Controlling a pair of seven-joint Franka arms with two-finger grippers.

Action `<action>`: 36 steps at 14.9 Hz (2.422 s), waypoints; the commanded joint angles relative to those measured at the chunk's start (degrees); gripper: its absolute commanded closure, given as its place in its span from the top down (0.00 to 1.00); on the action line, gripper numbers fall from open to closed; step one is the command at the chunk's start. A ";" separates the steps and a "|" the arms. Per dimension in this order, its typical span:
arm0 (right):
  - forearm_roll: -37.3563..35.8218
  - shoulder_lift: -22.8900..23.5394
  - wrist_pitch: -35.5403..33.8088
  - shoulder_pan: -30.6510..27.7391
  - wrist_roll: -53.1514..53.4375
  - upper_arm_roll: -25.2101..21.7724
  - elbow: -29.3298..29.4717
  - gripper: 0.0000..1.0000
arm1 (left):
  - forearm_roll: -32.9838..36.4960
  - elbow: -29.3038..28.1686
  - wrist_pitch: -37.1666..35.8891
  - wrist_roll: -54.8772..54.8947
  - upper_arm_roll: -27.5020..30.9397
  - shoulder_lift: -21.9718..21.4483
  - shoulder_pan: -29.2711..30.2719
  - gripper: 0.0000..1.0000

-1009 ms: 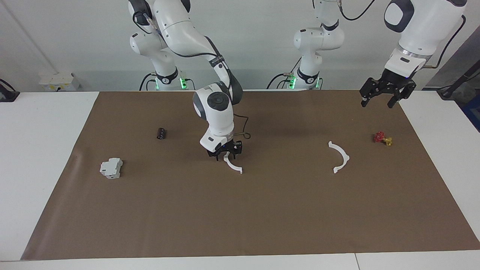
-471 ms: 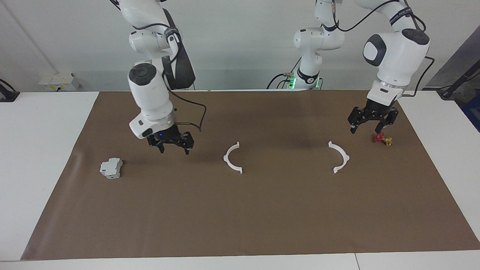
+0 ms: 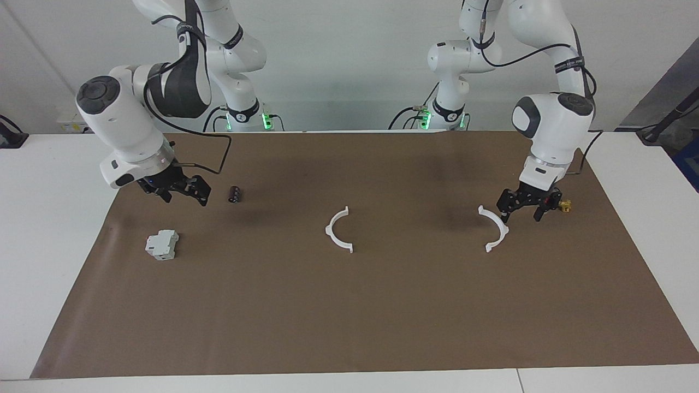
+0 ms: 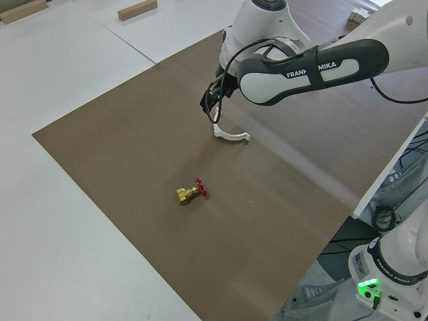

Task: Assemble drain pipe with both arms
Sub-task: 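Release the clamp half and withdraw the right gripper to its edge, then grasp the other white clamp half with the left gripper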

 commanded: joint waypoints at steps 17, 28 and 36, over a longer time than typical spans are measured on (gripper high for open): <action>-6.20 -7.87 -18.55 -3.58 -12.05 1.53 9.78 1.00 | -0.52 -5.82 6.33 -10.68 -0.01 5.22 -0.66 1.00; -5.15 -9.19 -16.00 -3.13 -9.67 2.23 6.87 1.00 | -0.43 -5.21 5.54 -8.31 -0.18 5.13 -1.18 0.00; -3.66 -5.15 -20.67 -1.73 -7.85 2.23 16.10 1.00 | 0.70 7.35 -9.22 -18.55 0.17 4.78 -11.54 0.00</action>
